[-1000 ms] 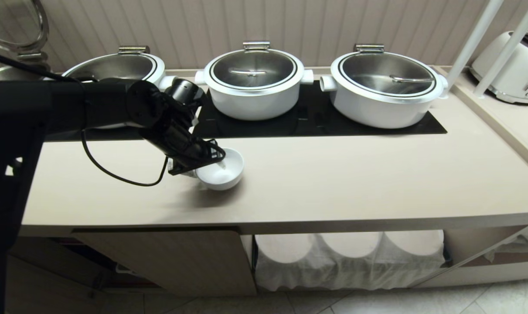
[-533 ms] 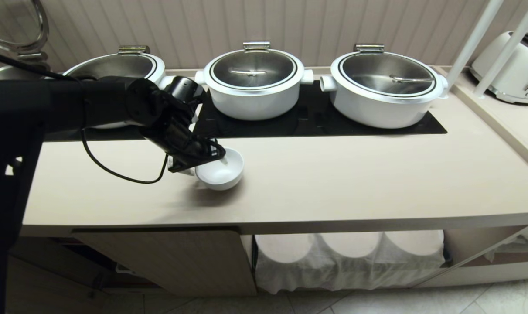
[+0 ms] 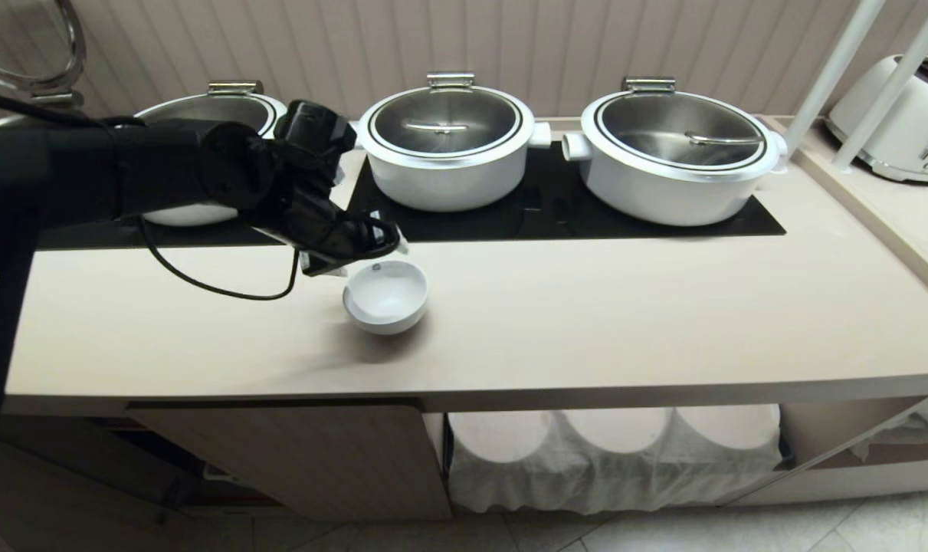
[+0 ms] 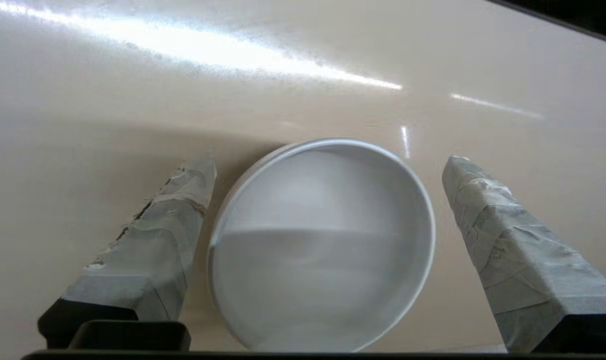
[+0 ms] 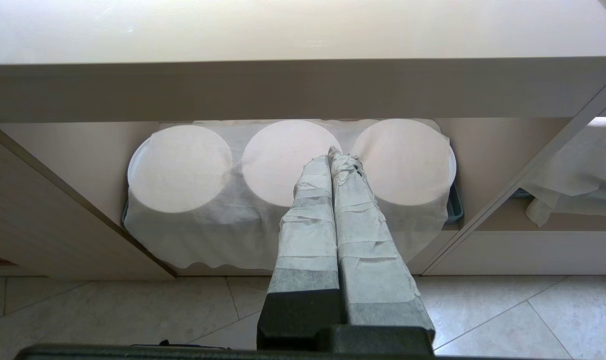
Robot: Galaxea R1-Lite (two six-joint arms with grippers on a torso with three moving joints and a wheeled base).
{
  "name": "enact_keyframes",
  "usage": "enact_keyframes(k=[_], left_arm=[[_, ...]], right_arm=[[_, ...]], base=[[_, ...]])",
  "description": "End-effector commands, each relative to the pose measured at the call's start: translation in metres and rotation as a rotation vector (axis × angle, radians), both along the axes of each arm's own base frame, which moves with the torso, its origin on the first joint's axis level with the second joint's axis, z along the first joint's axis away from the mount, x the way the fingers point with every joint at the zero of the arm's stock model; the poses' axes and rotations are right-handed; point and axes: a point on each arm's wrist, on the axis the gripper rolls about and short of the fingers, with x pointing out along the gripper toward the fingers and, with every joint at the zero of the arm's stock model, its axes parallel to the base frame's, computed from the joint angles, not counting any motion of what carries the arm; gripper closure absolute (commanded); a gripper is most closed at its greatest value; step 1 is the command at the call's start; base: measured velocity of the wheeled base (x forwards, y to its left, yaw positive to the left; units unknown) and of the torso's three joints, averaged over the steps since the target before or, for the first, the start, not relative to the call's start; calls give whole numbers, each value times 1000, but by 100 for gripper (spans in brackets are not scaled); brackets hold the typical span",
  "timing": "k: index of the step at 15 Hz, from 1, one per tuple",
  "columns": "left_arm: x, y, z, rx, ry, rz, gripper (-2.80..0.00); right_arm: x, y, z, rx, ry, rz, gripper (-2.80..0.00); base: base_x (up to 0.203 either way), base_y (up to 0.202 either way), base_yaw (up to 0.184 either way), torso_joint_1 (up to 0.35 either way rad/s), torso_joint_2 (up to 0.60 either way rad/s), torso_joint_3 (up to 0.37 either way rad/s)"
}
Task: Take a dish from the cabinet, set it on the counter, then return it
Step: Place it on the table
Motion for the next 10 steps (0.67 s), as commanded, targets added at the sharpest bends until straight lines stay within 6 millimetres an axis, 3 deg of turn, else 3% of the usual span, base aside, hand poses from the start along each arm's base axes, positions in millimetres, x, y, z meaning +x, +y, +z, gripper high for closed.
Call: enact_keyframes(k=[1,8,10], left_arm=[[-10,0,17,-29,-43,2,-280],[-46,10,45,-10,-117,21,-280],[-57,14,44,6,-135,44,-280]], right_arm=[[0,0,0,0,0,1,0],[0,0,0,0,0,0,0],[0,0,0,0,0,-1,0]], base=[[0,0,0,0,0,0],[0,0,0,0,0,0],[0,0,0,0,0,0]])
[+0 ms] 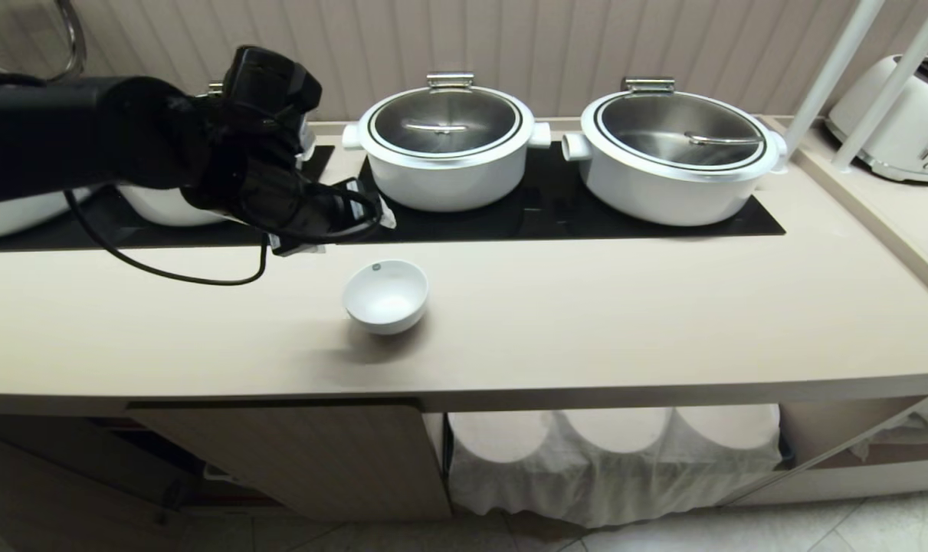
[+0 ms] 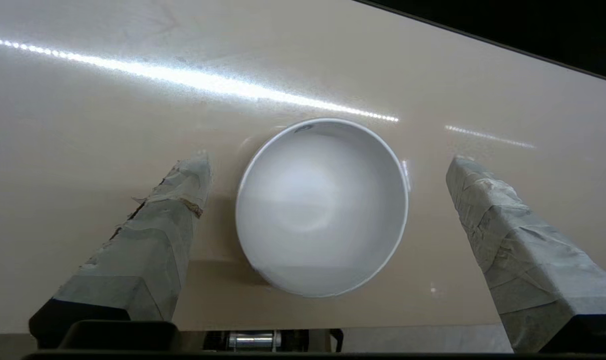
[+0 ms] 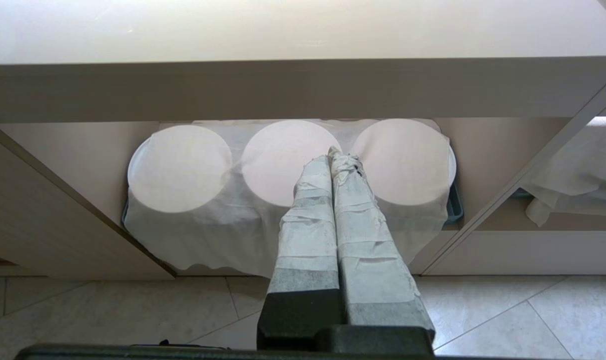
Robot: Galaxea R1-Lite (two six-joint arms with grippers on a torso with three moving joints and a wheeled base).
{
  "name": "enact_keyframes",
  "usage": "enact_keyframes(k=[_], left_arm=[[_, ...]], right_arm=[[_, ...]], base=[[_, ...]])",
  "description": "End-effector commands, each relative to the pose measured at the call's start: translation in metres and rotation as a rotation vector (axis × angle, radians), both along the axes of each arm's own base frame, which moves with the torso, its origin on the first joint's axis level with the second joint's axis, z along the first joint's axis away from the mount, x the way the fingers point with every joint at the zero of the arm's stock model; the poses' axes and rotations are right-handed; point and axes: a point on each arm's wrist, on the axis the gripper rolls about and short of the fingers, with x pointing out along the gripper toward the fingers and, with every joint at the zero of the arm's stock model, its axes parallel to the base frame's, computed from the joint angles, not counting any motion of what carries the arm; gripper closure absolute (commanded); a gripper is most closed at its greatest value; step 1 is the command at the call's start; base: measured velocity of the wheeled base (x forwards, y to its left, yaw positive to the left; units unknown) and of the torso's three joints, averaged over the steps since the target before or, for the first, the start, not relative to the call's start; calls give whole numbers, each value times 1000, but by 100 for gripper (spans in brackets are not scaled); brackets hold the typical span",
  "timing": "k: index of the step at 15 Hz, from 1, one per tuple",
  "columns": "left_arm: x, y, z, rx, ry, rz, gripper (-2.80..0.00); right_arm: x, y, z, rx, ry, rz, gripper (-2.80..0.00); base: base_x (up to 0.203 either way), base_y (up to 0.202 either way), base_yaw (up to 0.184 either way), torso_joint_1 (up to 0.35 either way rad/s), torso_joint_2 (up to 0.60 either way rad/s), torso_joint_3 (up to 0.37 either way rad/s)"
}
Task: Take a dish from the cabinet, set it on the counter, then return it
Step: Pick up the bowl from the table
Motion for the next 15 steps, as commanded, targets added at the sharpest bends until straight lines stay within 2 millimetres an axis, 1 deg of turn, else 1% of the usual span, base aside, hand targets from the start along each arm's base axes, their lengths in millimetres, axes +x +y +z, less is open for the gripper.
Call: enact_keyframes(k=[1,4,6,9,11,12,15], left_arm=[[-21,8,5,6,-35,26,-280],[-40,17,-4,57,-126,47,-280],[-53,26,-9,147,-214,43,-280],[-67,39,-5,257,-363,49,-280],[-74,48,-3,259,-398,78,-280],[-81,51,-5,259,-405,80,-280],[-109,61,-15,258,-424,86,-280]], right_arm=[[0,0,0,0,0,1,0],[0,0,0,0,0,1,0],[0,0,0,0,0,1,0],[0,0,0,0,0,1,0],[0,0,0,0,0,0,0],[0,0,0,0,0,1,0],[0,0,0,0,0,0,0]], base=[[0,0,0,0,0,0],[0,0,0,0,0,0],[0,0,0,0,0,0],[0,0,0,0,0,0],[0,0,0,0,0,0],[0,0,0,0,0,0],[0,0,0,0,0,0]])
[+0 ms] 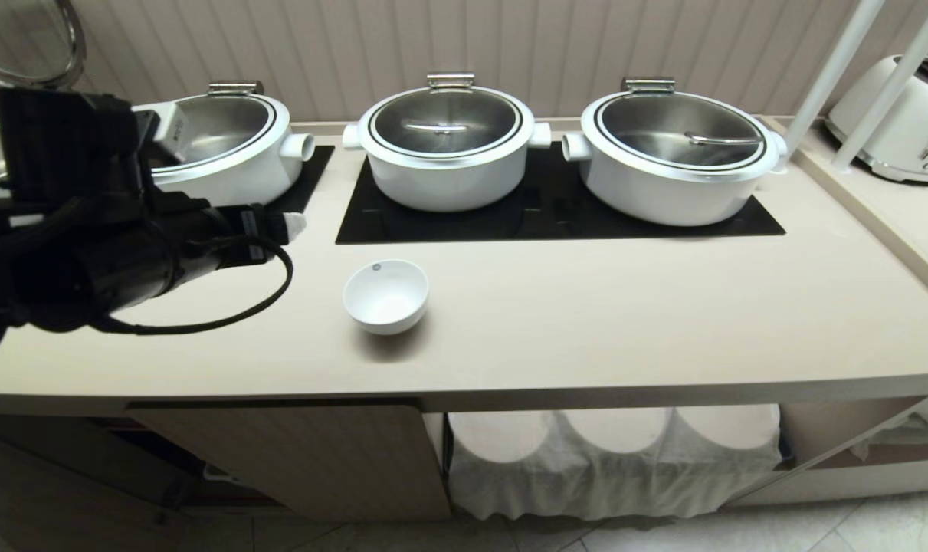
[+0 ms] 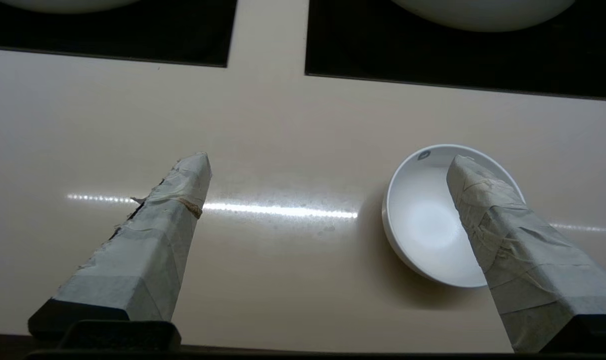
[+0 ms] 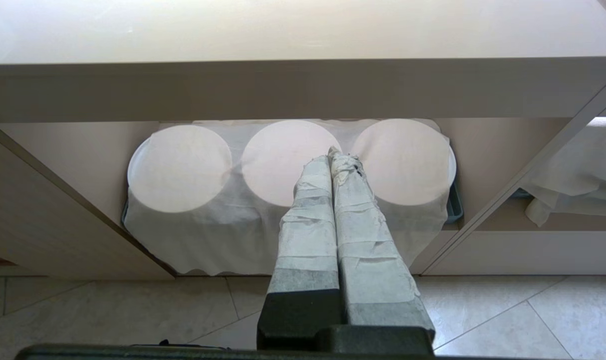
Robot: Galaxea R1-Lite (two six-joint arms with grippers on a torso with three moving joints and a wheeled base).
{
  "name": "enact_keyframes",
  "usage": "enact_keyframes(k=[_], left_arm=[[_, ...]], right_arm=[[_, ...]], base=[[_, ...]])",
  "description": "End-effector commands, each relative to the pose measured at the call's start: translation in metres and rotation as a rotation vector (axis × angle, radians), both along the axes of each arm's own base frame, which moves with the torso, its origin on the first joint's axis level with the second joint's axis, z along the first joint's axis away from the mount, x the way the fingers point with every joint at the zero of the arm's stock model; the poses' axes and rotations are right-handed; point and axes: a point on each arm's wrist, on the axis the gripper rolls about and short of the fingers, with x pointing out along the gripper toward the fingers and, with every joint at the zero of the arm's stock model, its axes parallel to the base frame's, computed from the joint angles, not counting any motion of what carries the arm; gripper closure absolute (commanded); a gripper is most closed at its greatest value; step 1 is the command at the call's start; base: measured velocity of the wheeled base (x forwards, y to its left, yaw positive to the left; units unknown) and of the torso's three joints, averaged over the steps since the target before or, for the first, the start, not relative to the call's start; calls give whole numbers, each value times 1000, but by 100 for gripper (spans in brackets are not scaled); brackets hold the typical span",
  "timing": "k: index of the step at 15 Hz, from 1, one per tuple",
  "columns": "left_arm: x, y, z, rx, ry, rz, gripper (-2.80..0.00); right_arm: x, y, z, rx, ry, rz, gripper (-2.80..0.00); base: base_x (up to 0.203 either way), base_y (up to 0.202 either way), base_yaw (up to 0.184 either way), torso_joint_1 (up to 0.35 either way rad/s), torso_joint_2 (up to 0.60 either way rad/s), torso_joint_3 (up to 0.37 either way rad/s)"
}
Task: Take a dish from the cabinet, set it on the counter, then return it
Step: Pick up the bowl from the table
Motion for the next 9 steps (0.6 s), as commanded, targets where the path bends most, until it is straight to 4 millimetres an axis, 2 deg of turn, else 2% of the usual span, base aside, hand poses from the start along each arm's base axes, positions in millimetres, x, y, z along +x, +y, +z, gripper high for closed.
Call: enact_keyframes(k=[1,3,4,7,9], left_arm=[[-33,11,0,-10,-31,5,-280],[-52,22,-10,-10,-21,22,-280],[-60,28,-15,-8,-11,38,0],[-78,36,-27,-6,3,56,0],[-83,43,-29,-3,3,87,0]], right_arm=[[0,0,0,0,0,0,0],[0,0,0,0,0,0,0],[0,0,0,0,0,0,0],[0,0,0,0,0,0,0],[0,0,0,0,0,0,0]], base=[[0,0,0,0,0,0],[0,0,0,0,0,0],[0,0,0,0,0,0],[0,0,0,0,0,0],[0,0,0,0,0,0]])
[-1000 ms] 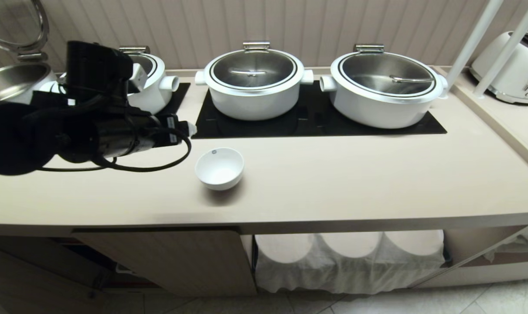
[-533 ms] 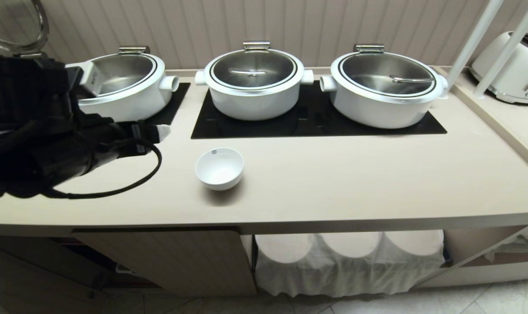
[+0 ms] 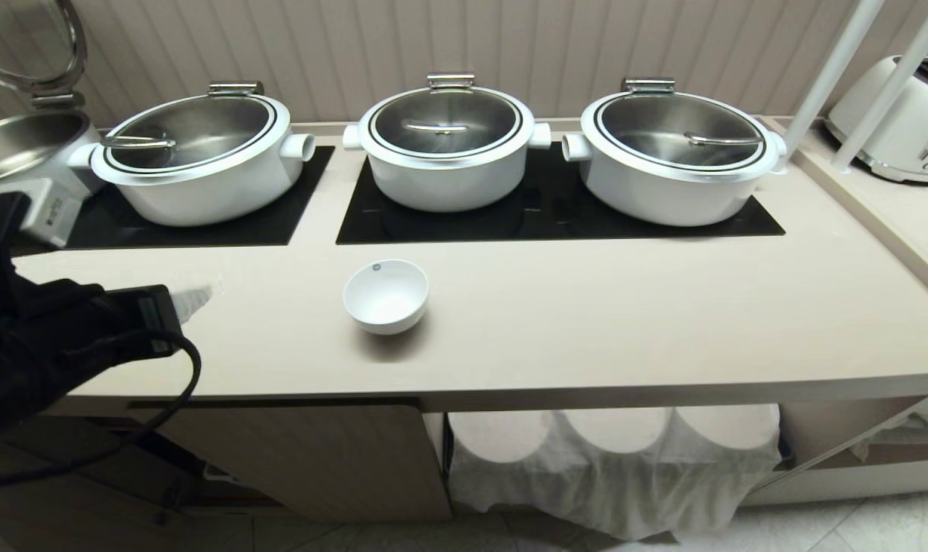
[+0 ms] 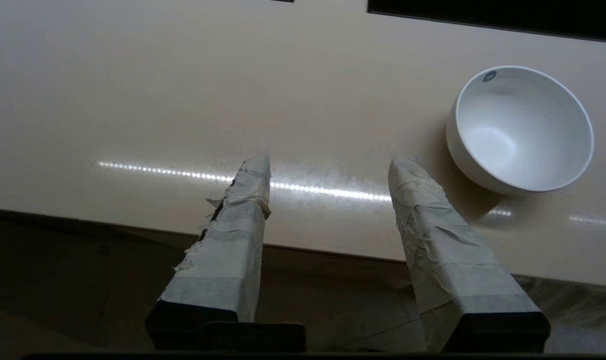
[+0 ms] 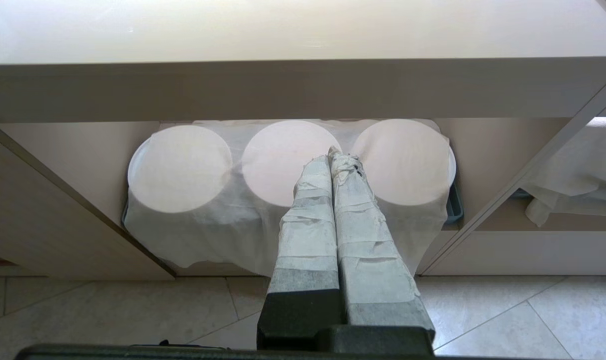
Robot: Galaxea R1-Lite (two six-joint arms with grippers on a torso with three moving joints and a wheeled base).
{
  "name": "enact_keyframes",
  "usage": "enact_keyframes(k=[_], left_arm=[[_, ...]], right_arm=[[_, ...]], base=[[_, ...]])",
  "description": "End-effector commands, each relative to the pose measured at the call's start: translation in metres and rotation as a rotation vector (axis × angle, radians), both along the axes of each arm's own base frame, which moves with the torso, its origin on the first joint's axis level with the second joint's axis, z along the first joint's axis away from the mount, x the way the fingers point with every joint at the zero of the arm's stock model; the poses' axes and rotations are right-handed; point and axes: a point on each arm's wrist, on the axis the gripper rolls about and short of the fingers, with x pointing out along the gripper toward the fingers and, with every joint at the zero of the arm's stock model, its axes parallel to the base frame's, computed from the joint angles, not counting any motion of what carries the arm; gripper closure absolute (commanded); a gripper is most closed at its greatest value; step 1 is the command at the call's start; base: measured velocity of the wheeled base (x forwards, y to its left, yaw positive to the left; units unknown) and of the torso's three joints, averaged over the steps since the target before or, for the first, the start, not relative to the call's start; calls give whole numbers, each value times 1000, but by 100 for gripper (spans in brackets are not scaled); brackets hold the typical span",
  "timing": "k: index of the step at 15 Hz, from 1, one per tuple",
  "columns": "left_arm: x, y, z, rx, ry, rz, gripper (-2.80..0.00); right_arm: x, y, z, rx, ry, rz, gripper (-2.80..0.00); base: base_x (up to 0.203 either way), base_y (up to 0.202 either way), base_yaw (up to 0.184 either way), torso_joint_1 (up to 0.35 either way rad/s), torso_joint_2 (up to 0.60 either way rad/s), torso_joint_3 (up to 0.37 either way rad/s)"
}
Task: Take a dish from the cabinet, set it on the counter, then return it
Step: Pick up the bowl from the table
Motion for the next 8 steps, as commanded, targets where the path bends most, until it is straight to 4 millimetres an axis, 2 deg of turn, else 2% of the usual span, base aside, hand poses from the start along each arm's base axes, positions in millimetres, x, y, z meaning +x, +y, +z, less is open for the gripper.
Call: enact_keyframes(k=[1,4,8], left_arm=[[-10,11,2,4,-25,48,0],[-18,17,-4,56,-12,64,0],[-35,21,-24,97,0,69,0]], right_arm=[[0,0,0,0,0,0,0],[0,0,0,0,0,0,0],[0,0,0,0,0,-1,0]], base=[[0,0,0,0,0,0],[0,0,0,0,0,0],[0,0,0,0,0,0]])
